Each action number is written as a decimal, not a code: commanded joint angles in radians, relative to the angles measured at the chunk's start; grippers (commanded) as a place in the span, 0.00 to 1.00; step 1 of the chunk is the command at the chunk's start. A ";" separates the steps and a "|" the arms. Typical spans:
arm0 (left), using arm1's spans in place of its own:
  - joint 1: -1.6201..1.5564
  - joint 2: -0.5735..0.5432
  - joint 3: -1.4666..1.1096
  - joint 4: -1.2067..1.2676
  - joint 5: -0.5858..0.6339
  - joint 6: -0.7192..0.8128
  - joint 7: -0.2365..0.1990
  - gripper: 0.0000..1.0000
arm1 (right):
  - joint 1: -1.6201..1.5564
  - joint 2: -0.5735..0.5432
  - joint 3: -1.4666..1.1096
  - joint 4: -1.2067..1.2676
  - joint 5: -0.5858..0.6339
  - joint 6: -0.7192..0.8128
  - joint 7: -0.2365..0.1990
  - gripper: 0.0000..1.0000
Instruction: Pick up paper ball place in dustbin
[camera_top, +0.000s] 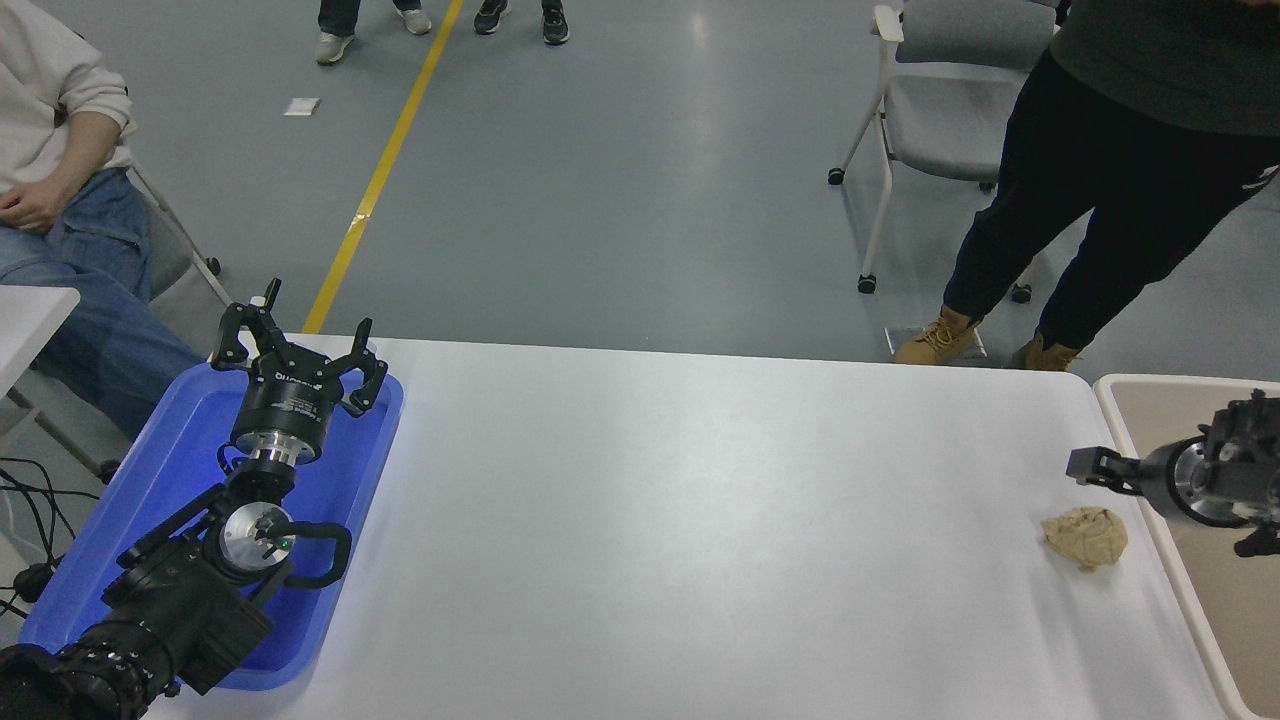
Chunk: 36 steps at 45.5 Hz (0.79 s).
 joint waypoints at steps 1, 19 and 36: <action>0.000 0.000 0.000 0.000 0.000 -0.001 0.000 1.00 | -0.060 0.004 0.043 -0.040 0.000 -0.035 0.000 1.00; 0.000 0.000 0.000 0.000 0.000 0.000 0.000 1.00 | -0.149 0.007 0.158 -0.069 0.001 -0.078 0.002 1.00; 0.000 0.000 0.000 0.000 0.000 0.000 0.000 1.00 | -0.198 0.042 0.186 -0.084 0.000 -0.113 0.002 0.97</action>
